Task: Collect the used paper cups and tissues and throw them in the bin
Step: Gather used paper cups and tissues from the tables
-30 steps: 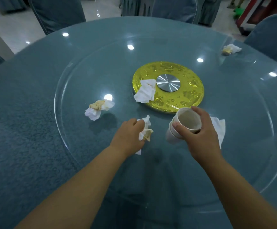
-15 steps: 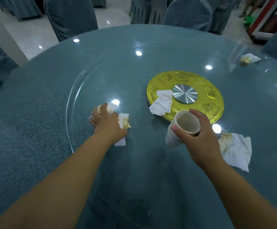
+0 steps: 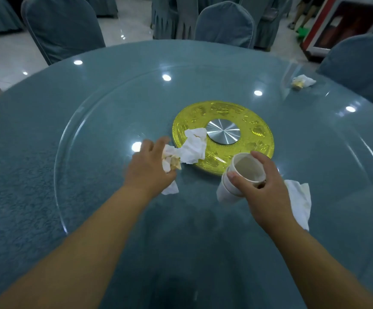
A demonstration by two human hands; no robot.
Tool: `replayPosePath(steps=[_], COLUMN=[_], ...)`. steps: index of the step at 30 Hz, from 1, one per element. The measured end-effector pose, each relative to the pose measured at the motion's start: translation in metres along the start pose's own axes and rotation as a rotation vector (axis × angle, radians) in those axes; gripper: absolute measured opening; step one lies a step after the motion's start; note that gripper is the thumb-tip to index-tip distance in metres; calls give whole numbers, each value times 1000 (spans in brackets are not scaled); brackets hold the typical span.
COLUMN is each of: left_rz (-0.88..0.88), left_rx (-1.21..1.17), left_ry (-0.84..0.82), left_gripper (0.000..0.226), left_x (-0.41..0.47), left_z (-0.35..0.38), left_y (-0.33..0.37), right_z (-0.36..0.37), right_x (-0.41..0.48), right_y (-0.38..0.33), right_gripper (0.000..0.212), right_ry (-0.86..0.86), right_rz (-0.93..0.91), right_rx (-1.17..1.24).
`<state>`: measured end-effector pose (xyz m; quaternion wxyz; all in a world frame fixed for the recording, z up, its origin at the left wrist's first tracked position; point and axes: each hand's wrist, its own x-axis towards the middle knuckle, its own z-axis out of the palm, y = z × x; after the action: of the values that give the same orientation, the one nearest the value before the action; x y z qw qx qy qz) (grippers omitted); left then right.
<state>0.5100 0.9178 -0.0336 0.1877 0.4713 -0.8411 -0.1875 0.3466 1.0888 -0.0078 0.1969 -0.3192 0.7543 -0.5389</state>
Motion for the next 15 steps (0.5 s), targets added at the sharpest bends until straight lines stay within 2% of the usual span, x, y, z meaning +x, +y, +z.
replayPosePath(steps=[5,9,12,15], left_rz=[97,20,-36,-7], left_rx=[168,281,348,365], left_ry=[-220,-436,-469,-380], left_gripper=[94,104,89,66], left_x=[34,56,61,54], left_z=[22,54,69,75], left_y=[57,67,65,67], right_z=[-27,-48,-58,-62], right_x=[13,22,25,21], right_y=[-1,7,15,21], right_gripper=[57,54,54,54], right_ry=[85,122,136,144], right_rz=[-29,-44,-41,-31], right_rx=[-4,-34,-41,-21])
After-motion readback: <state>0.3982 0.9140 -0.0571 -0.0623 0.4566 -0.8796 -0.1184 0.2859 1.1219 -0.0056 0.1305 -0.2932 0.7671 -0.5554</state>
